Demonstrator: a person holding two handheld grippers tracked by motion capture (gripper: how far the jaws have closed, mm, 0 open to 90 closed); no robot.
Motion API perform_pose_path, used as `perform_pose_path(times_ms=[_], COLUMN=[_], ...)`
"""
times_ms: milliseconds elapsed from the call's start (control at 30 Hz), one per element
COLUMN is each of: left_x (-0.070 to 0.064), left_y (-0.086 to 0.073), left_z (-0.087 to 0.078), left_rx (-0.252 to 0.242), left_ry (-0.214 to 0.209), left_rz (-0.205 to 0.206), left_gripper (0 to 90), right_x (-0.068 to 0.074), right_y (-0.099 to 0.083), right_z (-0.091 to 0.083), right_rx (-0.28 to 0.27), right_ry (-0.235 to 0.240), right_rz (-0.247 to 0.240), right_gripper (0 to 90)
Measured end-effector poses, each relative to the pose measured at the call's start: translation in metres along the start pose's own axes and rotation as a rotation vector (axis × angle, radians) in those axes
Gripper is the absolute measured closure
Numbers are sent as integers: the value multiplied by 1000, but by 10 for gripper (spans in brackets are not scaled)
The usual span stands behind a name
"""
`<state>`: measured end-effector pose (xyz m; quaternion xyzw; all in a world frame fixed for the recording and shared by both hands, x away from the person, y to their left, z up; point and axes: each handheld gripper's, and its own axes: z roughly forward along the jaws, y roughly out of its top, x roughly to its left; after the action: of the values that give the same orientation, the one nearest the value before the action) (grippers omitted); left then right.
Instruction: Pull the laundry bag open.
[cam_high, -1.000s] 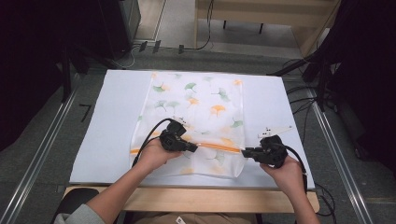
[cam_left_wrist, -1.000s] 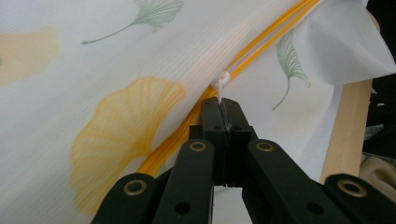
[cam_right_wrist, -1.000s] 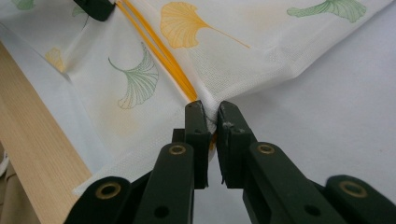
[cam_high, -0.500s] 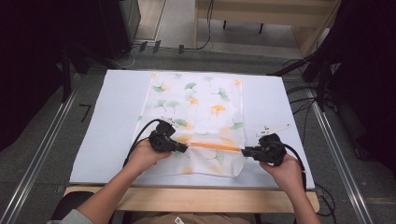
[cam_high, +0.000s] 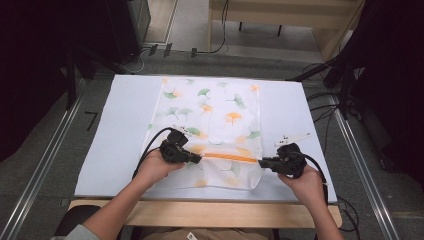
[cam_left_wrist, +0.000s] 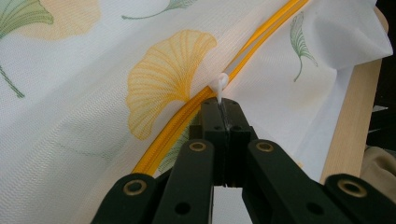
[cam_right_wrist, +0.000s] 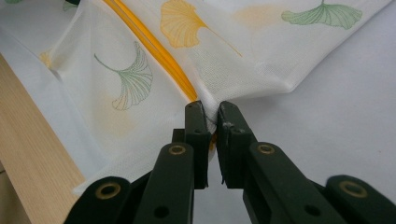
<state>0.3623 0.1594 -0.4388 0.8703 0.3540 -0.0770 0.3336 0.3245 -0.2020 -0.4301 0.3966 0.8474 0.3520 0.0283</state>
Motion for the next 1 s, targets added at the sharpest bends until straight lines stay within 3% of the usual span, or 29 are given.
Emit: perform_pose_path(times_ms=[300, 633, 1000], left_x=[4, 21, 20], left_y=[-4, -26, -26], left_z=[-3, -30, -29], left_rx=[13, 1, -3], left_ry=[22, 41, 38], left_rz=[-21, -66, -60], left_gripper=[900, 900, 900], right_x=[1, 0, -1], right_y=[0, 0, 0], right_z=[0, 1, 1], right_rx=[-7, -1, 5], right_ry=[5, 1, -4], right_rz=[-8, -4, 5], right_gripper=[856, 856, 856])
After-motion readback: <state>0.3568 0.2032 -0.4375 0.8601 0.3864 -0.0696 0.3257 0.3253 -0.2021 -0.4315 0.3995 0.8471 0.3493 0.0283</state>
